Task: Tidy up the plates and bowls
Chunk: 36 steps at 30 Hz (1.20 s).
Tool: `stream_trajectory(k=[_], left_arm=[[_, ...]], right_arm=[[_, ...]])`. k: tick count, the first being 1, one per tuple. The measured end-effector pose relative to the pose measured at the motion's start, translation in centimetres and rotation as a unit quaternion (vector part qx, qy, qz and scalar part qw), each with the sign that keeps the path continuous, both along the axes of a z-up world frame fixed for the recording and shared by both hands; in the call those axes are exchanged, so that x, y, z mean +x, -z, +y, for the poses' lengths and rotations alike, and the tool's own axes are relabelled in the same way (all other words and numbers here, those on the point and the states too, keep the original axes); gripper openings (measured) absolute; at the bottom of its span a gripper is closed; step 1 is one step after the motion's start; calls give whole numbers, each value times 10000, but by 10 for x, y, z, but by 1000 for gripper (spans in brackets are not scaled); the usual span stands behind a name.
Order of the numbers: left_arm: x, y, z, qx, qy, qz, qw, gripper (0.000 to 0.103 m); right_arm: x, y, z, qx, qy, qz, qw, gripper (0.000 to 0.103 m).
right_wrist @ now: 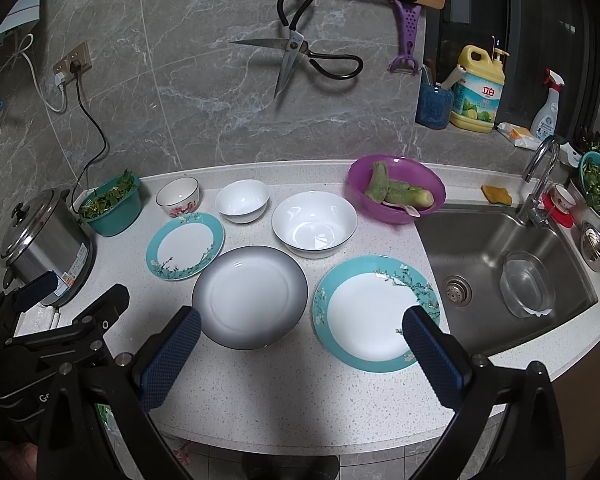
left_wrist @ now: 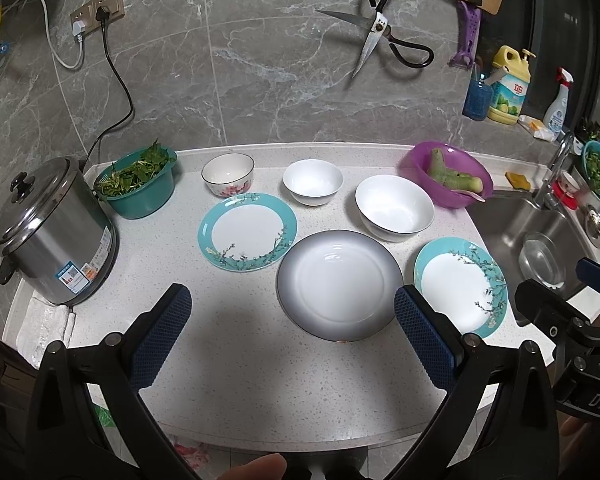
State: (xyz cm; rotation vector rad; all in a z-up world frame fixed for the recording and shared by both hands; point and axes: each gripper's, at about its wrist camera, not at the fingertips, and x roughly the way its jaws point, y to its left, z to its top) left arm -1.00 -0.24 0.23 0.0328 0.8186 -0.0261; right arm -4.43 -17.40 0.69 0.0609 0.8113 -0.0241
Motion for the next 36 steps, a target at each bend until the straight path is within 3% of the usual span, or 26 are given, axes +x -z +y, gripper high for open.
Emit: stream_trajectory(k=[36], left_arm=[[3, 4, -1, 5, 2, 16, 10000, 103]], right_arm=[[4, 0, 0, 5, 1, 14, 10000, 103]])
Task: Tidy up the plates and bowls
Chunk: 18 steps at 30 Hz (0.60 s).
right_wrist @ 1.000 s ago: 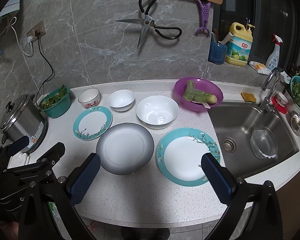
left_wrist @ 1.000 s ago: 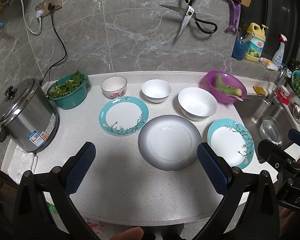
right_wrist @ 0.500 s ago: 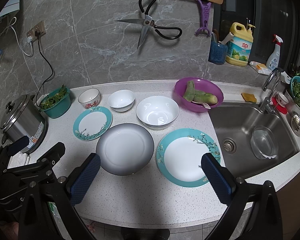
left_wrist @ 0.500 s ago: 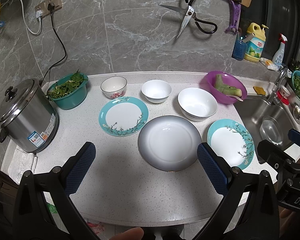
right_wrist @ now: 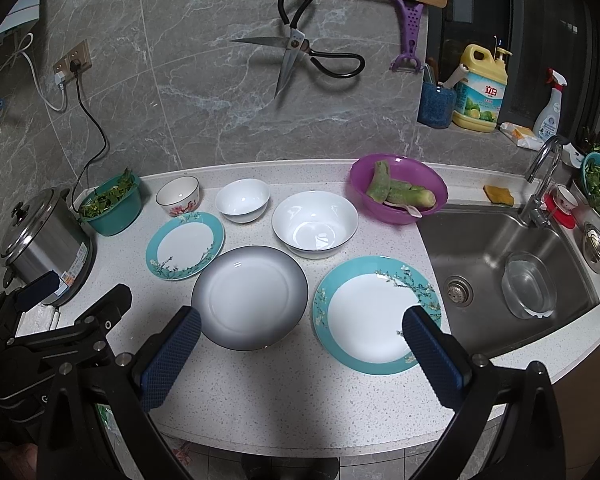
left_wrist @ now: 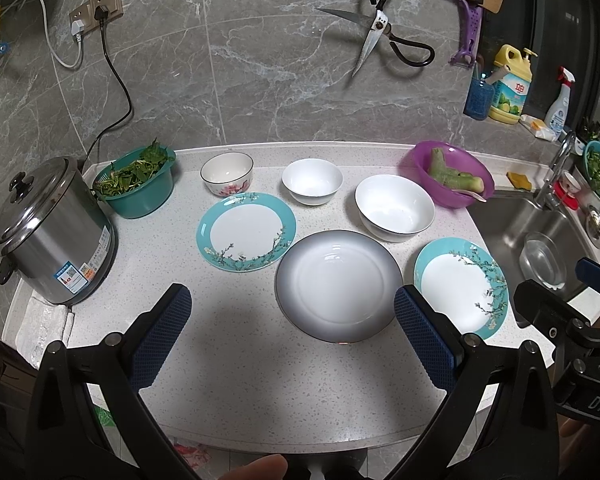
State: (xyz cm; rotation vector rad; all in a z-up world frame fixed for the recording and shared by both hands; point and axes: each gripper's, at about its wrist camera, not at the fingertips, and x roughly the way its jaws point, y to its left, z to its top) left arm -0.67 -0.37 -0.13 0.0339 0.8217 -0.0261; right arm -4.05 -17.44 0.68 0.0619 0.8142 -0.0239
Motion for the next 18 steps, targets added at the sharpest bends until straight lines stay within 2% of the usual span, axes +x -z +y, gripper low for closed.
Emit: stream_trajectory(k=[18], left_arm=[[1, 3, 0, 0, 4, 15, 10000, 103]], right_arm=[[5, 0, 1, 4, -7, 21, 10000, 103]])
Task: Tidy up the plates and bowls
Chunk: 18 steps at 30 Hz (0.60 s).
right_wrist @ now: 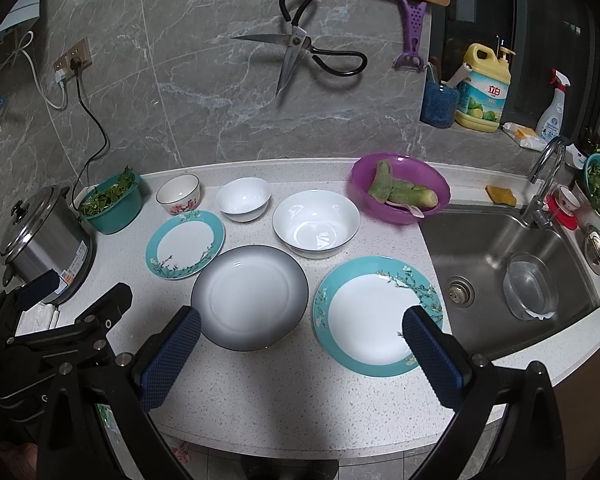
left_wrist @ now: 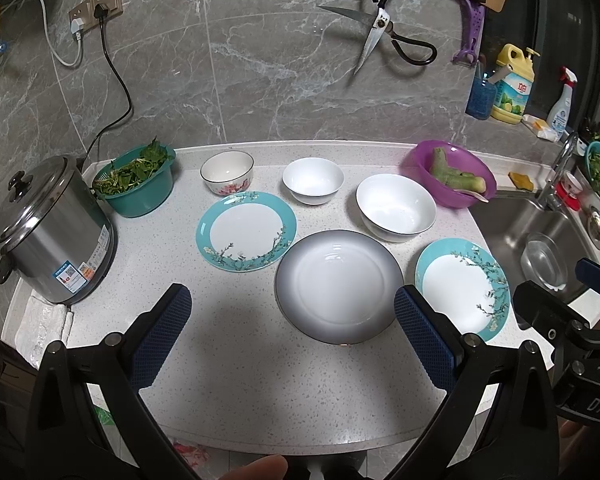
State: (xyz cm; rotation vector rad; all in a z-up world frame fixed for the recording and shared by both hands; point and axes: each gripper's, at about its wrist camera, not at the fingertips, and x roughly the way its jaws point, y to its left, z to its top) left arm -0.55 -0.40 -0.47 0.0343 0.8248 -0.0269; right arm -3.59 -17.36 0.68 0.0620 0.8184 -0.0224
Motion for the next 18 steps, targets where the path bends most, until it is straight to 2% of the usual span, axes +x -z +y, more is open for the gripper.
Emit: stream_trajectory(k=[12, 15, 18], left_arm=[[16, 22, 2, -93, 25, 178, 9998, 103], [25, 47, 3, -229, 37, 429, 9988, 103], [38, 85, 6, -363, 28, 855, 9957, 103]], right_arm=[[8, 12, -4, 61, -25, 88, 9999, 103], [10, 18, -10, 192, -83, 188, 9996, 103], [18, 30, -26, 579, -236, 408, 9972, 103]])
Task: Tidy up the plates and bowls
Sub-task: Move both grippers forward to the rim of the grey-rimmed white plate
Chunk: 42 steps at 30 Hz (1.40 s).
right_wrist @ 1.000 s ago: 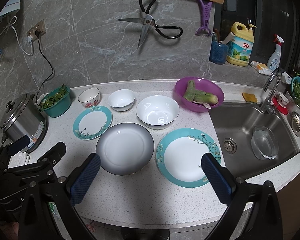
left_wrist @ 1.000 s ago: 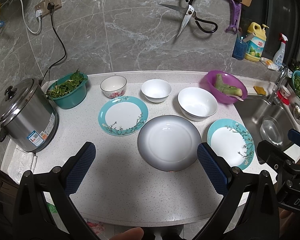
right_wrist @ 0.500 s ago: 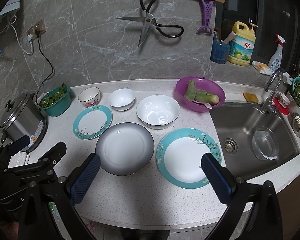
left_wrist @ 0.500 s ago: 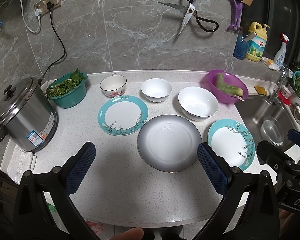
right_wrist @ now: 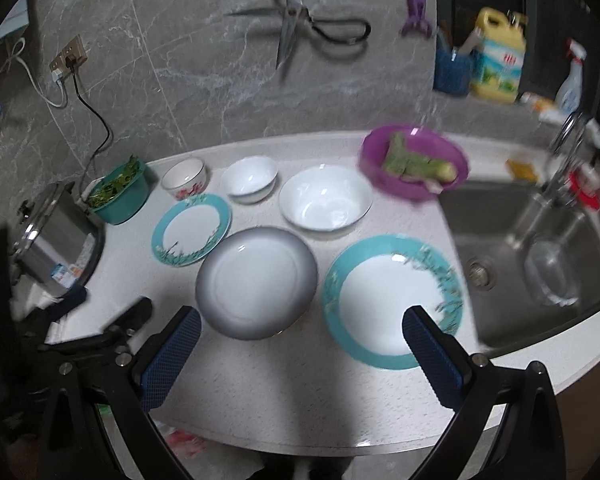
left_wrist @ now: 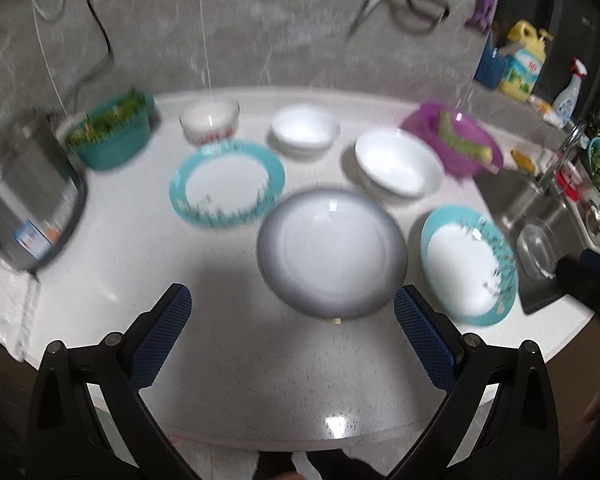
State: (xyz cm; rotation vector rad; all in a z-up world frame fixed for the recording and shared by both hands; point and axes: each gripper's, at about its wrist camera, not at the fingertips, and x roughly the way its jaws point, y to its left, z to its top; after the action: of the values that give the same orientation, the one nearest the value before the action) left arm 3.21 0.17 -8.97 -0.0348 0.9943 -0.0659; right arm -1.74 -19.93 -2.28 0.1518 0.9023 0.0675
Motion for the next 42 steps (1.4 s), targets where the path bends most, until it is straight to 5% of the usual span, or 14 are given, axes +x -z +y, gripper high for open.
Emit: stream_trajectory(k=[9, 12, 21, 32, 35, 42], left_arm=[[41, 80, 23, -442, 120, 482, 9978, 102], [63, 97, 33, -649, 270, 549, 9960, 101], [129, 145, 37, -1012, 991, 1120, 9836, 64], [169, 170, 43, -1016, 840, 1417, 9811, 63], [171, 177, 41, -1124, 803, 1571, 9779, 49], [174, 180, 36, -1114, 623, 1624, 9784, 44]], right_arm=[[56, 58, -36, 1534, -658, 580, 9843, 102], [80, 70, -34, 1663, -818, 589, 9809, 99], [162, 105, 3, 1166, -1078, 1012, 9821, 85], [203, 153, 0, 1013, -897, 1731, 9756, 71], [209, 166, -2, 976, -942, 1934, 9717, 71], [221, 184, -4, 839, -982, 2278, 9651, 70]])
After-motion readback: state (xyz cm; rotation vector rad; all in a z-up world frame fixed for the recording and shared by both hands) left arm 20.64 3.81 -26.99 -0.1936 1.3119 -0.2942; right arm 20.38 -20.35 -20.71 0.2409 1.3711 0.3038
